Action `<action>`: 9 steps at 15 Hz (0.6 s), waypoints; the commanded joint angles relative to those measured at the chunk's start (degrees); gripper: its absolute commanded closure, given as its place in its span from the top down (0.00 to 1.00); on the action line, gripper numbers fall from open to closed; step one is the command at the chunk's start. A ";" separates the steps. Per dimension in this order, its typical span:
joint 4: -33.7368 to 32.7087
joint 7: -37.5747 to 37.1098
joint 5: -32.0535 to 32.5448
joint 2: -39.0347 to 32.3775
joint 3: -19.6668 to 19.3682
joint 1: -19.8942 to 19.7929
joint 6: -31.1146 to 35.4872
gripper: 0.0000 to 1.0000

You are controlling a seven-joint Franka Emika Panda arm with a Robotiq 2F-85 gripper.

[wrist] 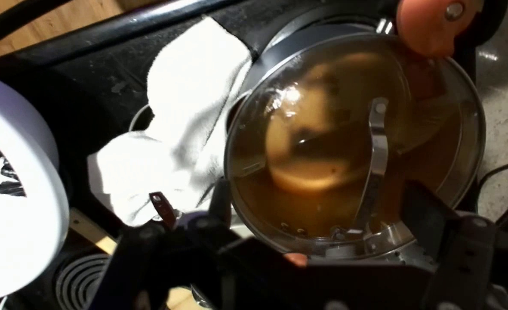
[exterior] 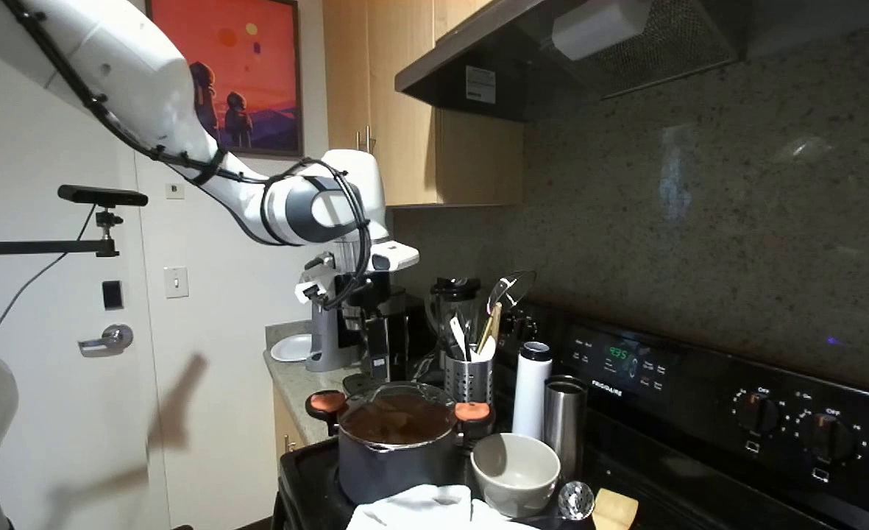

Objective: Turn the knobs on the pot

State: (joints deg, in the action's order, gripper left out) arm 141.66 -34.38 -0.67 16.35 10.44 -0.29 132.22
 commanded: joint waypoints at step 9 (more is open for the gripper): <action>-14.81 -29.64 20.19 -22.51 -5.26 0.81 12.33 1.00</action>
State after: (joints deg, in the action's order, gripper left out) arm 131.31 -59.06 15.87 -1.51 7.65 -0.94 143.67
